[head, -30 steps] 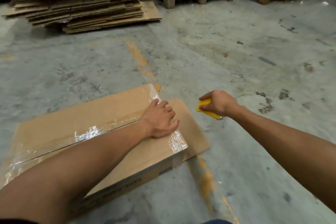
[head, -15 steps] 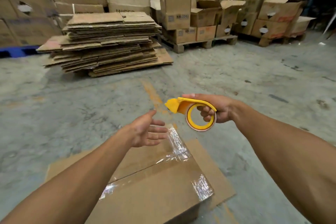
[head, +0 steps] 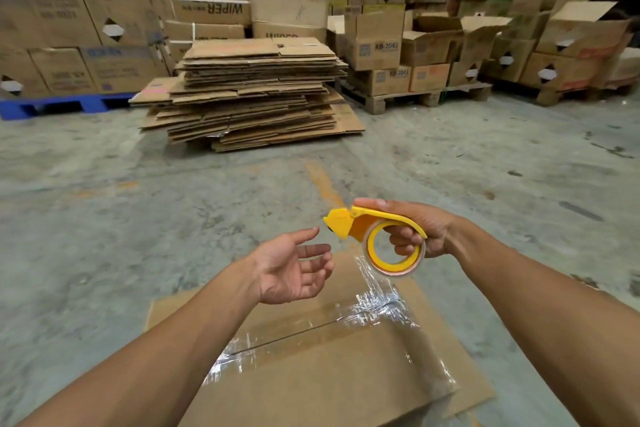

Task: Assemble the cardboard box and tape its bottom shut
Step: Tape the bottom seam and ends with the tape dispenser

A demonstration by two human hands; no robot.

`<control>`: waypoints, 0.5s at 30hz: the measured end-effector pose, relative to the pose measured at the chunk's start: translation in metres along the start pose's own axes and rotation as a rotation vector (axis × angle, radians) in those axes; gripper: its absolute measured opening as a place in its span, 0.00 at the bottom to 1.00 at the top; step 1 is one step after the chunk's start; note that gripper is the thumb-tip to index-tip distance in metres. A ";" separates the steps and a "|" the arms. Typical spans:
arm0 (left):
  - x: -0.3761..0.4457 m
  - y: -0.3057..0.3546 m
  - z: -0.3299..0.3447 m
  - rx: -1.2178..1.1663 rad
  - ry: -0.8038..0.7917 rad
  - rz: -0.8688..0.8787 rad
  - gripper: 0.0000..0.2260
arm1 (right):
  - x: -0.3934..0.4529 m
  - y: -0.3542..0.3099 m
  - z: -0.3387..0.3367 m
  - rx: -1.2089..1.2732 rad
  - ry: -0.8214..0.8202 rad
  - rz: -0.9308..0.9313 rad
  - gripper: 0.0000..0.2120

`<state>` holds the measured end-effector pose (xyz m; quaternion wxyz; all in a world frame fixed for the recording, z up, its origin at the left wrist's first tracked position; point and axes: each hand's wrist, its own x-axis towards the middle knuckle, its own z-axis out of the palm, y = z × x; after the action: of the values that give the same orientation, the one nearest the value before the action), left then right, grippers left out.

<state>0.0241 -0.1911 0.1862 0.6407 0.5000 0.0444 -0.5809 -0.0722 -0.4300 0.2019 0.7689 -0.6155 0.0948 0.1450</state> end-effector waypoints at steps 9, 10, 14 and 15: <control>0.005 0.000 0.008 -0.028 -0.069 0.040 0.18 | 0.004 0.005 -0.007 0.110 -0.042 -0.050 0.33; 0.005 0.000 0.011 -0.026 -0.078 0.042 0.17 | 0.004 0.006 -0.008 0.124 -0.047 -0.057 0.32; 0.007 0.001 0.016 -0.037 -0.088 0.049 0.10 | 0.006 0.008 -0.011 0.157 -0.070 -0.066 0.32; 0.007 0.002 0.016 -0.038 -0.091 0.050 0.08 | 0.006 0.008 -0.012 0.158 -0.071 -0.064 0.32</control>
<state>0.0194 -0.2072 0.1906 0.6658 0.4616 0.0136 -0.5860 -0.0687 -0.4396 0.1897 0.8222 -0.5500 0.0586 0.1341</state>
